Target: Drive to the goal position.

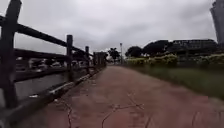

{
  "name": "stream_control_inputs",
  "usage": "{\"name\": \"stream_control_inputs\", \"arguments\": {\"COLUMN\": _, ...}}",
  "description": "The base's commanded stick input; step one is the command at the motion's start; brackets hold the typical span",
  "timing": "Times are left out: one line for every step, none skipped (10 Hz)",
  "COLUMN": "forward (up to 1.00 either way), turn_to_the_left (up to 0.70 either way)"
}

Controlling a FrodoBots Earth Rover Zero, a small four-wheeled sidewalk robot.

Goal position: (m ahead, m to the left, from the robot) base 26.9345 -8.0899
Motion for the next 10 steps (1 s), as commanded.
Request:
{"name": "stream_control_inputs", "arguments": {"forward": 1.00, "turn_to_the_left": 0.00}}
{"name": "stream_control_inputs", "arguments": {"forward": 1.00, "turn_to_the_left": 0.00}}
{"name": "stream_control_inputs", "arguments": {"forward": 1.00, "turn_to_the_left": 0.00}}
{"name": "stream_control_inputs", "arguments": {"forward": 1.00, "turn_to_the_left": 0.00}}
{"name": "stream_control_inputs", "arguments": {"forward": 1.00, "turn_to_the_left": 0.00}}
{"name": "stream_control_inputs", "arguments": {"forward": 1.00, "turn_to_the_left": 0.00}}
{"name": "stream_control_inputs", "arguments": {"forward": 1.00, "turn_to_the_left": 0.00}}
{"name": "stream_control_inputs", "arguments": {"forward": 1.00, "turn_to_the_left": 0.00}}
{"name": "stream_control_inputs", "arguments": {"forward": 1.00, "turn_to_the_left": 0.00}}
{"name": "stream_control_inputs", "arguments": {"forward": 1.00, "turn_to_the_left": 0.00}}
